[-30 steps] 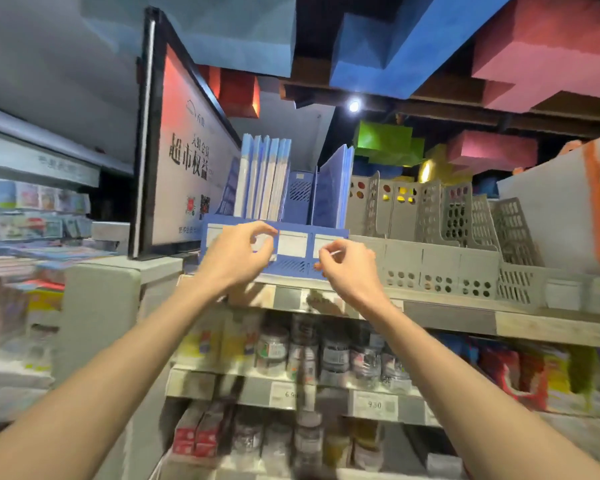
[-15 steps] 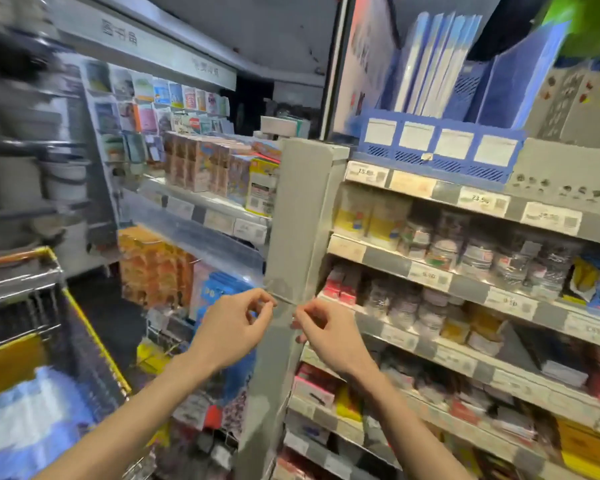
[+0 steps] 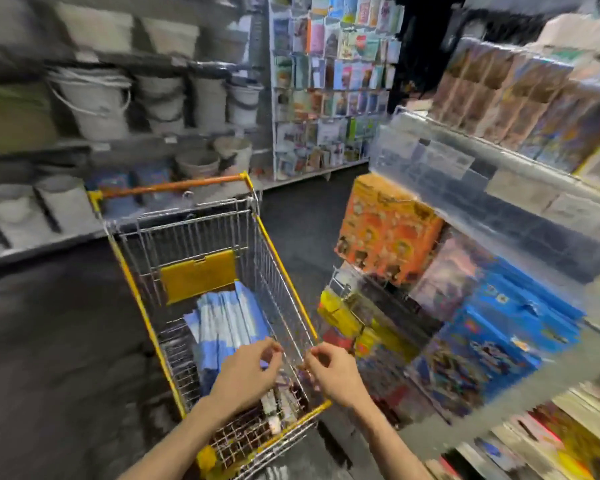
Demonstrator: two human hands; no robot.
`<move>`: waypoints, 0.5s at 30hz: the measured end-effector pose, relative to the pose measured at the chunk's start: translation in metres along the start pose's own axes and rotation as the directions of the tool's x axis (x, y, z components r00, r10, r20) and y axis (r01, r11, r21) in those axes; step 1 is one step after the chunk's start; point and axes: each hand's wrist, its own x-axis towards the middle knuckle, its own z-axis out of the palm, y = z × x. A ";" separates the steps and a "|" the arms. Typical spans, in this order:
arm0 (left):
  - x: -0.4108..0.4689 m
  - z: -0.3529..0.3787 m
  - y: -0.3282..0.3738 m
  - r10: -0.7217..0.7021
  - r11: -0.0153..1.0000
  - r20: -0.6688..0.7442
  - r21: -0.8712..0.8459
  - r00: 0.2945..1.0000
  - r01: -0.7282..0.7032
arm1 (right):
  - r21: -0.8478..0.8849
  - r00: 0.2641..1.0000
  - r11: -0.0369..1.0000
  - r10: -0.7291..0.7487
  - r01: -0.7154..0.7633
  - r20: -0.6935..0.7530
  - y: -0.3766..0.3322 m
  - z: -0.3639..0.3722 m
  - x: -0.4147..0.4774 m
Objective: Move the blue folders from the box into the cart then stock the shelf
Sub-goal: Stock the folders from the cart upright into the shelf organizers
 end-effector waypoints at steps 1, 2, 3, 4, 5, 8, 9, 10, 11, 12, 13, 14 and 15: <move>0.008 -0.007 -0.015 -0.018 1.000 0.007 0.006 1.000 0.018 | 0.001 1.000 1.000 0.014 -0.014 0.011 -0.006 0.016 0.011; 0.016 -0.012 -0.029 -0.033 0.999 0.021 0.016 0.999 0.033 | 0.004 0.999 1.000 0.028 -0.029 0.020 -0.013 0.030 0.022; 0.024 -0.014 -0.044 -0.050 0.999 0.039 0.021 0.998 0.049 | -0.003 0.998 0.998 0.057 -0.056 0.039 -0.016 0.046 0.033; 0.028 -0.014 -0.050 -0.056 0.998 0.057 0.028 0.997 0.054 | -0.007 0.995 0.996 0.085 -0.085 0.045 -0.017 0.051 0.037; 0.030 -0.013 -0.055 -0.059 0.998 0.073 0.037 0.996 0.056 | -0.023 0.993 0.994 0.105 -0.104 0.048 -0.016 0.056 0.041; 0.048 -0.007 -0.084 -0.102 0.995 0.122 0.031 0.987 0.099 | -0.049 0.981 0.985 0.172 -0.168 0.095 -0.001 0.076 0.066; 0.051 -0.006 -0.091 -0.117 0.993 0.144 0.045 0.983 0.112 | -0.057 0.976 0.980 0.198 -0.193 0.095 0.000 0.079 0.072; 0.058 -0.001 -0.102 -0.132 0.991 0.163 0.058 0.978 0.124 | -0.064 0.970 0.975 0.220 -0.214 0.099 0.007 0.083 0.083; 0.062 0.002 -0.109 -0.146 0.988 0.177 0.076 0.973 0.135 | -0.082 0.967 0.971 0.231 -0.224 0.104 0.013 0.086 0.091; 0.065 0.006 -0.115 -0.163 0.985 0.183 0.090 0.969 0.149 | -0.102 0.964 0.968 0.239 -0.228 0.115 0.015 0.087 0.097; 0.070 0.010 -0.121 -0.192 0.979 0.193 0.103 0.962 0.175 | -0.123 0.960 0.965 0.246 -0.230 0.136 0.019 0.090 0.107; 0.077 0.015 -0.129 -0.213 0.973 0.199 0.126 0.956 0.191 | -0.139 0.954 0.962 0.256 -0.235 0.159 0.024 0.095 0.120; 0.081 0.019 -0.135 -0.224 0.968 0.212 0.160 0.951 0.193 | -0.158 0.948 0.958 0.267 -0.240 0.175 0.028 0.098 0.129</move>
